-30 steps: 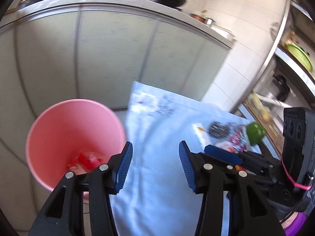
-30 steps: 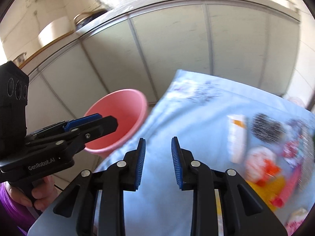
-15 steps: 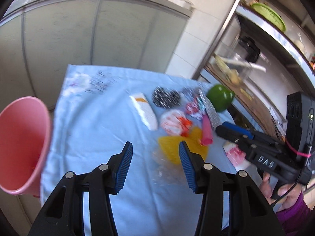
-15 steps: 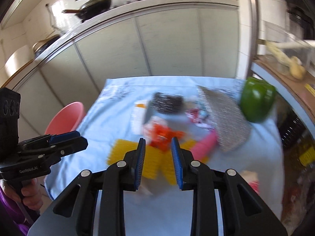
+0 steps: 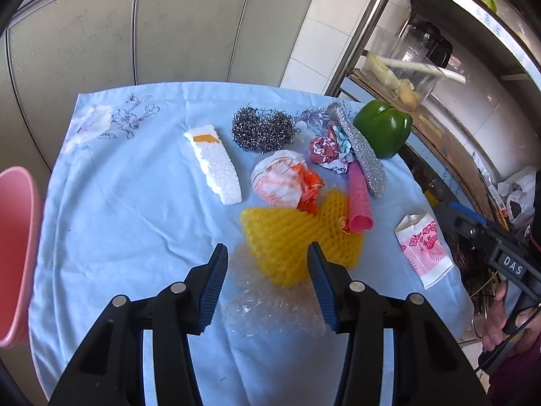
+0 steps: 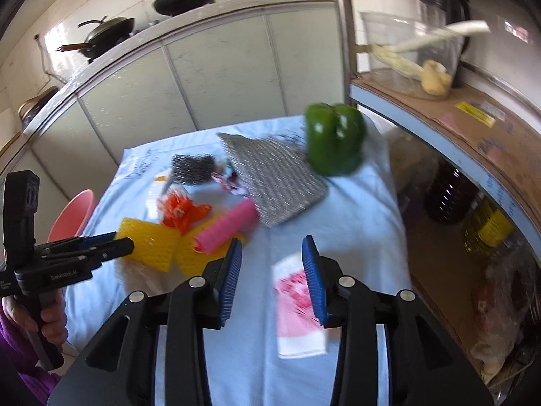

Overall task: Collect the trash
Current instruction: 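Grasp the yellow foam net with the left tool while the right tool grasps the pink-white paper packet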

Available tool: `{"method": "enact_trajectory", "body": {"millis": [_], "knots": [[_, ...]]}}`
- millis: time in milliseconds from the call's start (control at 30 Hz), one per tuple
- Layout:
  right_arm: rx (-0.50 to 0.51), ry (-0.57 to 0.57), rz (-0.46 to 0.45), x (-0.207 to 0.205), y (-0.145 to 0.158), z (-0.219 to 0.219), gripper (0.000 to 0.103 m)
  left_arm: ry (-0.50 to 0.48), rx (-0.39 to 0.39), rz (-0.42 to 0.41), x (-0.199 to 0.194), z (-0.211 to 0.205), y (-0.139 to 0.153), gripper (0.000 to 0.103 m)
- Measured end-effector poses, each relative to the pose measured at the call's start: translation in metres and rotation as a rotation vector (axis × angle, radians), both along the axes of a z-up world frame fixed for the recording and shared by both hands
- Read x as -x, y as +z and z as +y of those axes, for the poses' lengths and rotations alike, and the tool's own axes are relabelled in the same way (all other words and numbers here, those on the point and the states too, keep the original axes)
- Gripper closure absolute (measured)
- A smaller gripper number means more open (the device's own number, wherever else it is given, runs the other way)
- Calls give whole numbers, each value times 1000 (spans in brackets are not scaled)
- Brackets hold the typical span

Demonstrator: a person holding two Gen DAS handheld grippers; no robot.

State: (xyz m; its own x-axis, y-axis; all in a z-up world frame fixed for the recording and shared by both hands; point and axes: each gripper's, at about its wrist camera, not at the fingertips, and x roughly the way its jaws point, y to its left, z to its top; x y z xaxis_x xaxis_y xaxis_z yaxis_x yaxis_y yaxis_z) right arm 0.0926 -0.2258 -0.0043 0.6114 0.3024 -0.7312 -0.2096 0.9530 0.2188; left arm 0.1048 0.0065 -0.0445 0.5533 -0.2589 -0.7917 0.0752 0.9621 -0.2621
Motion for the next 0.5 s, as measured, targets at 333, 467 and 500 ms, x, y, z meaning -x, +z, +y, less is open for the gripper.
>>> {"method": "enact_trajectory", "body": {"millis": [333, 467, 500], "knots": [[-8, -40, 37, 7, -13, -17, 65, -13, -17, -74, 5, -7, 8, 87], [-14, -51, 46, 11, -16, -23, 65, -28, -11, -108, 10, -8, 16, 94], [-18, -53, 50, 12, -17, -25, 65, -33, -2, -118, 12, -8, 18, 94]]}}
